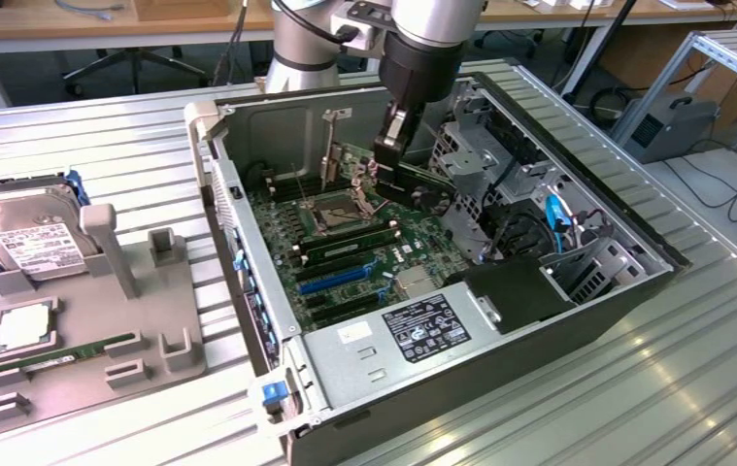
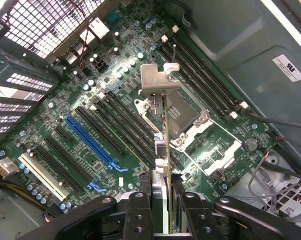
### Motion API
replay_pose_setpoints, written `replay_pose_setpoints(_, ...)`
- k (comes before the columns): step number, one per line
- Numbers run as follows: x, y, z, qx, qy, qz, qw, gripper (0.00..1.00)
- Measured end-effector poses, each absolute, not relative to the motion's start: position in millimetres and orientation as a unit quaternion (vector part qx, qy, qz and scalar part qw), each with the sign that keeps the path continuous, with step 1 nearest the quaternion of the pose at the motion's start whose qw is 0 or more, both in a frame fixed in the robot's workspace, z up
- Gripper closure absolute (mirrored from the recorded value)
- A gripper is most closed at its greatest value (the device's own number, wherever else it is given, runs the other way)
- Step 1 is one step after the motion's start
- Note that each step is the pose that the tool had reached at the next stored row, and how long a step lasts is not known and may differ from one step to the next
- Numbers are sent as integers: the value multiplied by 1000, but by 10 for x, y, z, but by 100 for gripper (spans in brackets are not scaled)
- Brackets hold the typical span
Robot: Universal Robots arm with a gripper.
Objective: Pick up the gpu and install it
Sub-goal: 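Insert the gpu into the slot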
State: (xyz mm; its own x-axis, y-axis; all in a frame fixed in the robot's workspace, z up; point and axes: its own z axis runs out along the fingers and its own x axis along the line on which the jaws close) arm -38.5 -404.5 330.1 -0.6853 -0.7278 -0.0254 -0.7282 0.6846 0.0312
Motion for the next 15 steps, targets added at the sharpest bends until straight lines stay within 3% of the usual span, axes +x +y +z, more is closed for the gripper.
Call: replay_pose_setpoints(15,-385,-4045,3300,-416,909,20,5,73)
